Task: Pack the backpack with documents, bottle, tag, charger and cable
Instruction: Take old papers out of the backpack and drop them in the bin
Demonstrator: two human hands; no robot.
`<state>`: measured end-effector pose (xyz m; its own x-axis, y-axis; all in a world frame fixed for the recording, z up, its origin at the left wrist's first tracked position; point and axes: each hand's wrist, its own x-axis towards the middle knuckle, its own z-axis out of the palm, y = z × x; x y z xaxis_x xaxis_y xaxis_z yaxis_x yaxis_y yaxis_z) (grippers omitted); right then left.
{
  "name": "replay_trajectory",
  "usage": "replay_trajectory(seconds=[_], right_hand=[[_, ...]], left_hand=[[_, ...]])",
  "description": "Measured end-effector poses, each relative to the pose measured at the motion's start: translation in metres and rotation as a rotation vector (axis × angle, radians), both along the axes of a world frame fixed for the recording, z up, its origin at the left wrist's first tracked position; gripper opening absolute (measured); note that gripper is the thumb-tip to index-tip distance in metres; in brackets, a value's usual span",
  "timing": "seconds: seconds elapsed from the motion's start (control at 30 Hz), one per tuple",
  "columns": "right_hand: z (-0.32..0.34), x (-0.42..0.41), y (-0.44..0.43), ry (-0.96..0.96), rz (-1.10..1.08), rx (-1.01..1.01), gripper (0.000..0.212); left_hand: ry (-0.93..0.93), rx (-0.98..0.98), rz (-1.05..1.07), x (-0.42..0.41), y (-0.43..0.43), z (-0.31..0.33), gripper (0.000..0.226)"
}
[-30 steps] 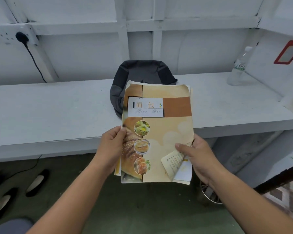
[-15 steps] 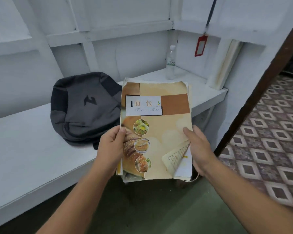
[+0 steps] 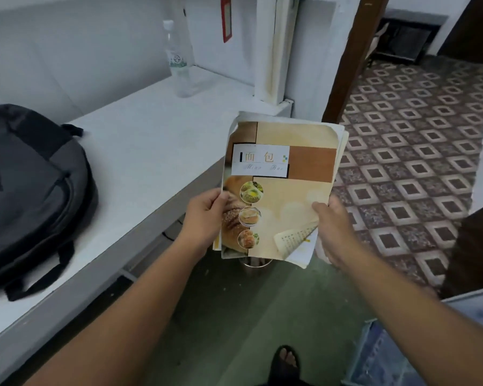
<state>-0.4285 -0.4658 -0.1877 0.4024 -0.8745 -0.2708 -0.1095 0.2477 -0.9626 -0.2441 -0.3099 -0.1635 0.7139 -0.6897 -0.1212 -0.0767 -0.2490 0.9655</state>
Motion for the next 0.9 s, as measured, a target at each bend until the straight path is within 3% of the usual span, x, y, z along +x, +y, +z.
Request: replay_trajectory(seconds=[0.3, 0.67, 0.77, 0.9], right_hand=[[-0.12, 0.035, -0.094, 0.164, -0.063, 0.013, 0.016], [-0.422, 0.131, -0.15, 0.205, -0.028, -0.036, 0.013], [-0.469, 0.133, -0.154, 0.221, -0.067, -0.046, 0.011], [-0.542, 0.164, -0.167, 0.137, -0.057, -0.068, 0.01]], left_hand=[[0.095, 0.137, 0.031, 0.024, -0.119, -0.129, 0.015], [0.295, 0.184, 0.248, 0.101, -0.184, -0.426, 0.029], [0.348, 0.183, 0.26, 0.099, -0.191, -0.463, 0.036], [0.254, 0.161, 0.27, 0.12, -0.208, -0.534, 0.031]])
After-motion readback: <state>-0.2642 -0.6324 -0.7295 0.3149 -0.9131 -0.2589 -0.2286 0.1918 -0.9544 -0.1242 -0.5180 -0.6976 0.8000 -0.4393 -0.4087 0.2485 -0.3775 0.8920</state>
